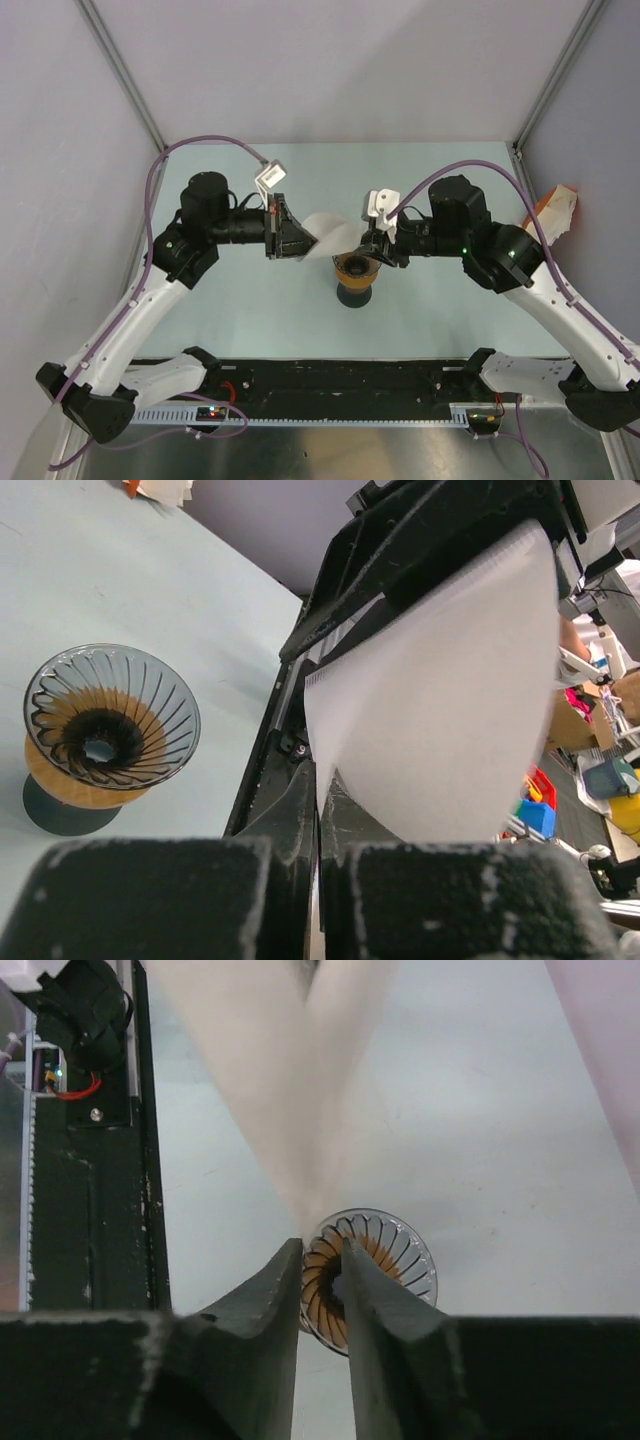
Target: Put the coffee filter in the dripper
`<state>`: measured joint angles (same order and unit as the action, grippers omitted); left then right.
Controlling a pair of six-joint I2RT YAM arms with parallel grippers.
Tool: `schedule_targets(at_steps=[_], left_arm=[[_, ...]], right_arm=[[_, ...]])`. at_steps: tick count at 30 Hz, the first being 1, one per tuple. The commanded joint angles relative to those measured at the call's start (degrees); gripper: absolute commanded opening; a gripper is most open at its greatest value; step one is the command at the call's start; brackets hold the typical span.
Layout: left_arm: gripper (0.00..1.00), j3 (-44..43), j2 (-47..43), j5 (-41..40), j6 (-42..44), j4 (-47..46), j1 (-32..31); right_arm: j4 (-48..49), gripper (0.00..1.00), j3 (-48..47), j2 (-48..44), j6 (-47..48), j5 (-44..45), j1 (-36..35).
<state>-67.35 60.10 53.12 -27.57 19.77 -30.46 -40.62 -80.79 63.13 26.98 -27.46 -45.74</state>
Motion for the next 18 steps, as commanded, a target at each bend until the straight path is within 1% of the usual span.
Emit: schedule_targets(at_steps=[1, 2, 3, 5, 6, 7, 10, 11, 13, 15, 18], left_arm=[[0.0, -2.42, -2.12, -4.21, 0.23, -2.26, 0.28], [0.0, -2.86, -2.37, -7.88, 1.16, -1.26, 0.34], [0.0, -3.31, -2.53, -10.73, 2.98, -0.36, 0.32], [0.0, -5.09, -2.57, -19.25, 7.12, 1.93, 0.07], [0.0, -5.78, -2.64, -22.83, 10.4, 2.9, -0.2], [0.0, -6.53, -2.76, -28.13, 13.36, 3.61, -1.13], [0.0, -7.97, -3.2, -42.23, 24.92, 4.77, -5.81], [0.0, -8.36, -3.09, -47.28, 28.13, 4.81, -8.29], [0.0, -9.43, -2.36, -54.74, 33.14, 4.9, -11.73], [0.0, -10.58, -1.25, -58.76, 35.47, 4.88, -13.68], [0.0, -12.04, 0.22, -63.78, 39.03, 4.28, -16.5]], right_arm=[[-0.12, 0.45, -0.9, -1.01, -1.19, 1.87, 1.71], [-0.14, 0.58, -1.23, -1.88, -2.22, 2.32, 2.5], [-0.11, 0.67, -1.61, -2.58, -3.75, 2.72, 3.15], [-0.12, 0.77, -2.54, -4.31, -6.67, 4.03, 4.88], [-0.01, 0.8, -3.06, -5.12, -8.08, 4.67, 5.8], [0.18, 0.84, -3.8, -5.69, -10.02, 5.87, 6.47], [2.04, 0.92, -5.54, -7.13, -15.0, 10.25, 7.42], [2.52, 0.94, -6.5, -7.18, -16.46, 11.56, 7.5], [3.48, 0.95, -8.29, -6.61, -19.78, 13.05, 7.61], [4.55, 0.95, -9.9, -5.47, -22.68, 14.3, 7.25], [6.56, 0.99, -12.05, -3.42, -24.66, 17.75, 5.7]])
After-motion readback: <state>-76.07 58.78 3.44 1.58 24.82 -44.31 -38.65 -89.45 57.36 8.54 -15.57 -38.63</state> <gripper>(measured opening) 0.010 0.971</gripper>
